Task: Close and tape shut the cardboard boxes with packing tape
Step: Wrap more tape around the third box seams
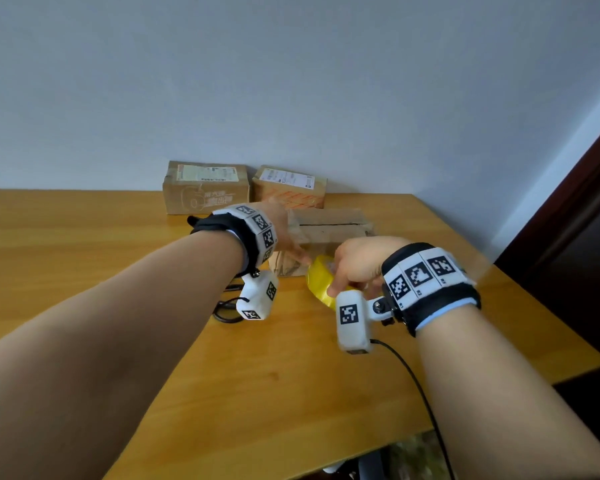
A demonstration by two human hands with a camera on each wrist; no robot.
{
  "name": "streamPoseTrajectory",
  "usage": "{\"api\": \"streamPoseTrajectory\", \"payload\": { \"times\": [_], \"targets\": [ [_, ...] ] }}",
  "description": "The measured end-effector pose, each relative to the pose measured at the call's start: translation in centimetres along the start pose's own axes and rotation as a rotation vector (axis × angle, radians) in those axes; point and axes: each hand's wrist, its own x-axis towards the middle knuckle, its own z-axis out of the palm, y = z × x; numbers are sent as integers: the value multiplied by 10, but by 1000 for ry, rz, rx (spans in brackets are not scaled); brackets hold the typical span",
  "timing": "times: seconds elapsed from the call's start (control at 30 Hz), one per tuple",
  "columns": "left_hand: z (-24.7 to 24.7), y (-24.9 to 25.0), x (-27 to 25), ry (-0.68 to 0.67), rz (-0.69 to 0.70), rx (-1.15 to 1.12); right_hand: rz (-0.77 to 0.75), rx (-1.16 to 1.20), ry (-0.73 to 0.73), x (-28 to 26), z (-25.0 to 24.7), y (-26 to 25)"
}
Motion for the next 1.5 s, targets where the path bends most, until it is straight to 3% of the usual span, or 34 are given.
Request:
{"api": "streamPoseTrajectory", "payload": {
  "times": [0.2, 0.37, 0.53, 0.67, 0.77, 0.83, 0.93, 1.03, 1.3, 1.5],
  "targets": [
    [-8, -30, 0, -70, -134, -40, 3, -44, 8, 7, 3, -2],
    [-33, -88, -15, -70, -236, 61, 58, -95, 23, 17, 3, -9],
    [-42, -129, -40, -37, -257, 89, 118, -138, 63, 31, 12, -19],
    [-45, -151, -40, -9, -196, -61, 118, -168, 78, 35, 17, -28],
    [-54, -150, -45, 38, -120, -115, 111, -163, 142, 29, 8, -37],
    [-59, -148, -46, 102, -105, -134, 85, -108, 276, 28, -1, -44],
    [-60, -146, -45, 235, -138, -168, -11, 164, 468, 33, -6, -54],
    [-56, -137, -48, 271, -96, -201, -72, 223, 450, 38, 1, -61],
    [-47, -105, -54, 158, 27, -417, -101, 365, 549, 56, 9, -59],
    [-42, -85, -55, 248, 76, -292, -167, 435, 483, 59, 14, -71]
  ]
}}
